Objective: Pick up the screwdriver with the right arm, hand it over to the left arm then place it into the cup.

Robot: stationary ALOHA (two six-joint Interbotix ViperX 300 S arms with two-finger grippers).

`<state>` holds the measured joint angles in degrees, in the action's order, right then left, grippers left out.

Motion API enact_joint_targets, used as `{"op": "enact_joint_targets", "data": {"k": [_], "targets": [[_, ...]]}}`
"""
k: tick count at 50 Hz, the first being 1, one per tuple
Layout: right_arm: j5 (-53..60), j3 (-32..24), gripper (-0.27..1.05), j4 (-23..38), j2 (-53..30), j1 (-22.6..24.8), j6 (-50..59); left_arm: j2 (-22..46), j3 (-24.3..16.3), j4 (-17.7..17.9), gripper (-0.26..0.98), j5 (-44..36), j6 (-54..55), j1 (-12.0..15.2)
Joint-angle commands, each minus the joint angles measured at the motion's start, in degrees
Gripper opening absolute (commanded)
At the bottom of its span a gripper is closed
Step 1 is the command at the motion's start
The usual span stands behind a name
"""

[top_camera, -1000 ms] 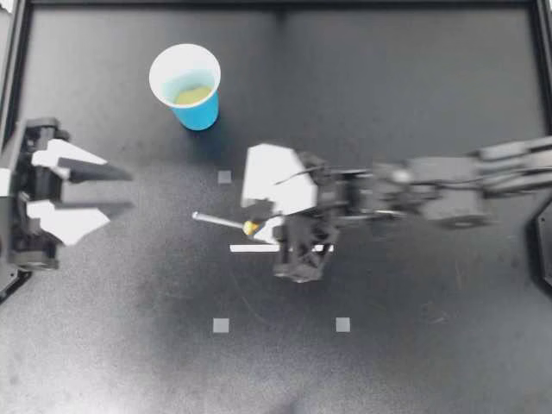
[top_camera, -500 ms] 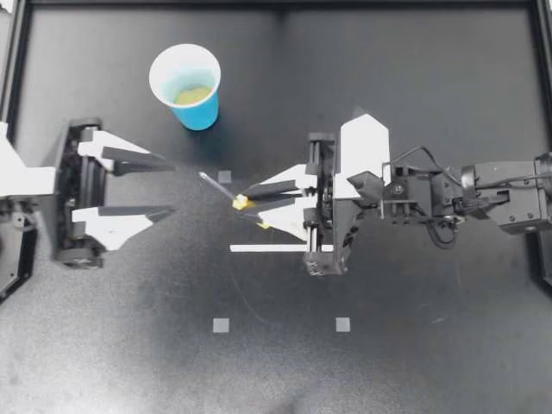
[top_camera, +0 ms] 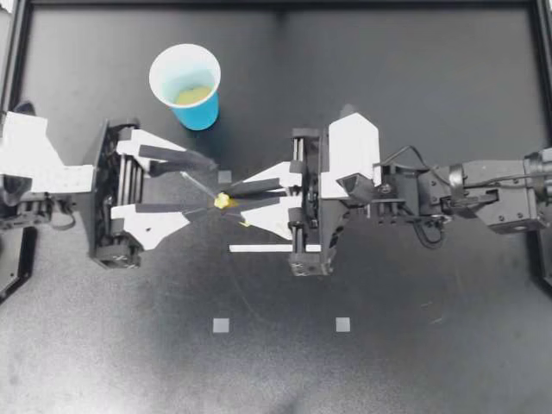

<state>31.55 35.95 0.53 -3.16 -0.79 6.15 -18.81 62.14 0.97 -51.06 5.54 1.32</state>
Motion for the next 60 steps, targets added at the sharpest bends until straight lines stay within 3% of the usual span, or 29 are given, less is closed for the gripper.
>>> {"op": "enact_joint_targets", "data": {"k": [1,18,29,40,44,60], "targets": [[0.7,-1.4,0.02,0.2,1.0,0.2,0.0,-0.1,-1.5,-0.2,0.54,-1.1,0.2,0.1],[0.8,-1.3,0.02,0.1,1.2,0.2,0.1,-0.1,-1.0,-0.4,0.08,-1.7,0.4,0.1],[0.4,-1.3,0.16,-0.7,1.1,0.1,0.6,0.0,-1.1,-0.5,0.07,-1.7,0.4,0.0],[0.4,-1.3,0.6,-1.1,0.8,0.1,0.7,0.0,-1.0,-0.8,0.07,-1.8,0.5,0.1],[0.4,-1.2,0.7,-1.2,1.0,0.1,0.6,-0.1,-1.0,-0.8,0.07,-1.7,0.6,0.0],[1.0,2.9,0.7,-1.2,5.9,-1.2,0.2,-0.5,0.5,-0.3,0.07,-1.6,-1.5,0.0]]}}
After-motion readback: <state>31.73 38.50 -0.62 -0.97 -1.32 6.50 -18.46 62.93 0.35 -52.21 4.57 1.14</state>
